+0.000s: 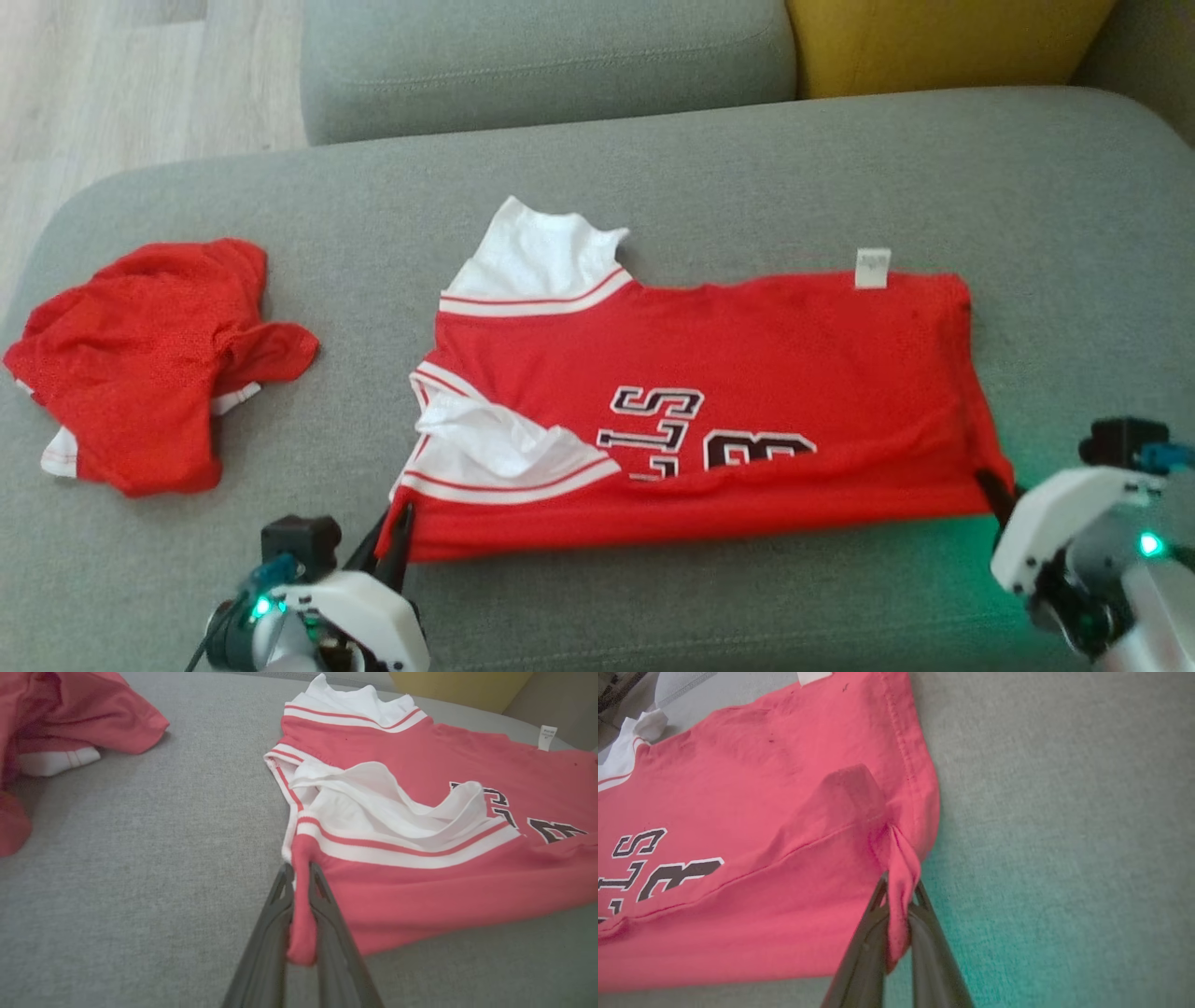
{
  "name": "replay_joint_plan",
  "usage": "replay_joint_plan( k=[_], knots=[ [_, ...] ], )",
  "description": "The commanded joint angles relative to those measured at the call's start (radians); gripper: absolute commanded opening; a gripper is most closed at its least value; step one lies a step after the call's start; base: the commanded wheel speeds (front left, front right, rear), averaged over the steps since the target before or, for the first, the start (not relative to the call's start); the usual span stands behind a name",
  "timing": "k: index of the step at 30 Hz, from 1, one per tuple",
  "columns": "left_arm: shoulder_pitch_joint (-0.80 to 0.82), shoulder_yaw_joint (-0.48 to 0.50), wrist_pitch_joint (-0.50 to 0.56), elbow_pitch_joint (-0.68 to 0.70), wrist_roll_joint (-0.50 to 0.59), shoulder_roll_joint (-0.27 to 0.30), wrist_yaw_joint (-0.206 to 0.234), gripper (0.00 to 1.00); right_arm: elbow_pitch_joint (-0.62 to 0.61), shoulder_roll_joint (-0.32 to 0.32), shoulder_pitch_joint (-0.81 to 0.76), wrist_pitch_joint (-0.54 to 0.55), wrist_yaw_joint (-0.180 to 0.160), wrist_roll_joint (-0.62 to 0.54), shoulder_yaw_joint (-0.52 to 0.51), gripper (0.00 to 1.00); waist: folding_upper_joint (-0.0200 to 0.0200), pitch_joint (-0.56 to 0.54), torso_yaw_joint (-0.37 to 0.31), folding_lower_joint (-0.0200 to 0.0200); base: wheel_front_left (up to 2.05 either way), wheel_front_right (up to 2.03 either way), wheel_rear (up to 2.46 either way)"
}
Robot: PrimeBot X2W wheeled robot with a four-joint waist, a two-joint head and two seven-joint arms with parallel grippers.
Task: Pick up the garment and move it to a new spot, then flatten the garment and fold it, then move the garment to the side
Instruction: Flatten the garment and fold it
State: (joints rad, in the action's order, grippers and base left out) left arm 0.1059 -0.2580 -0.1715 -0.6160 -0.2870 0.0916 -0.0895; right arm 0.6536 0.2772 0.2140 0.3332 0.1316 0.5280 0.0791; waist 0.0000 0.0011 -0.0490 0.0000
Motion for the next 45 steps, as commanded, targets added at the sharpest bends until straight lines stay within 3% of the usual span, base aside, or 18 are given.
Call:
replay_joint_plan(
  k=[1, 2, 3, 4, 5, 14, 20, 27, 35, 45],
  knots=[
    [0.028, 0.035, 0.0, 0.032, -0.008, 0.033, 0.0, 0.0, -0.043, 0.041, 0.004, 0.007, -0.001, 0.006, -0.003, 0.0, 0.0, -0.003, -0.001, 0.0, 0.0, 0.0, 0.0],
    [0.023, 0.033, 0.004, 0.038, -0.009, 0.033, 0.001, 0.0, -0.06, 0.04, -0.011, 0.018, -0.001, 0.007, -0.011, 0.0, 0.0, -0.004, -0.002, 0.0, 0.0, 0.0, 0.0],
    [0.019, 0.032, 0.009, 0.043, -0.01, 0.033, 0.002, 0.29, -0.074, 0.038, -0.024, 0.025, -0.001, 0.004, -0.021, 0.04, 0.0, -0.005, -0.002, 0.0, 0.0, 0.0, 0.0],
    [0.016, 0.031, 0.013, 0.047, -0.012, 0.032, 0.005, 0.93, -0.09, 0.037, -0.033, 0.023, -0.001, -0.006, -0.031, 0.9, 0.0, -0.005, -0.003, 0.0, 0.0, 0.0, 0.0],
    [0.014, 0.03, 0.017, 0.051, -0.013, 0.031, 0.008, 1.0, -0.105, 0.029, -0.041, 0.02, -0.001, -0.01, -0.044, 1.0, 0.0, -0.005, -0.004, 0.0, 0.0, 0.0, 0.0],
    [0.033, 0.092, -0.057, 0.151, -0.068, 0.006, 0.054, 1.0, -0.272, -0.041, -0.063, -0.126, -0.001, -0.081, -0.109, 1.0, 0.0, -0.008, -0.005, 0.0, 0.0, 0.0, 0.0],
    [0.046, 0.147, -0.089, 0.268, -0.105, -0.018, 0.056, 1.0, -0.364, -0.079, -0.062, -0.29, -0.001, -0.124, -0.087, 1.0, 0.0, -0.002, -0.01, 0.0, 0.0, 0.0, 0.0],
    [0.052, 0.19, -0.09, 0.37, -0.106, -0.036, 0.05, 1.0, -0.376, -0.115, -0.032, -0.407, -0.001, -0.174, -0.052, 1.0, 0.0, 0.037, -0.024, 0.0, 0.0, 0.0, 0.0],
    [0.192, 0.148, -0.069, 0.264, -0.052, -0.01, 0.032, 1.0, -0.348, -0.129, 0.069, -0.434, -0.001, -0.225, 0.008, 1.0, 0.0, 0.12, -0.059, 0.0, 0.0, 0.0, 0.0],
    [0.523, 0.065, 0.148, 0.069, -0.023, 0.116, -0.026, 1.0, -0.317, -0.16, 0.234, -0.422, -0.001, -0.257, 0.105, 1.0, 0.0, 0.263, -0.14, 0.0, 0.0, 0.0, 0.0]
  ],
)
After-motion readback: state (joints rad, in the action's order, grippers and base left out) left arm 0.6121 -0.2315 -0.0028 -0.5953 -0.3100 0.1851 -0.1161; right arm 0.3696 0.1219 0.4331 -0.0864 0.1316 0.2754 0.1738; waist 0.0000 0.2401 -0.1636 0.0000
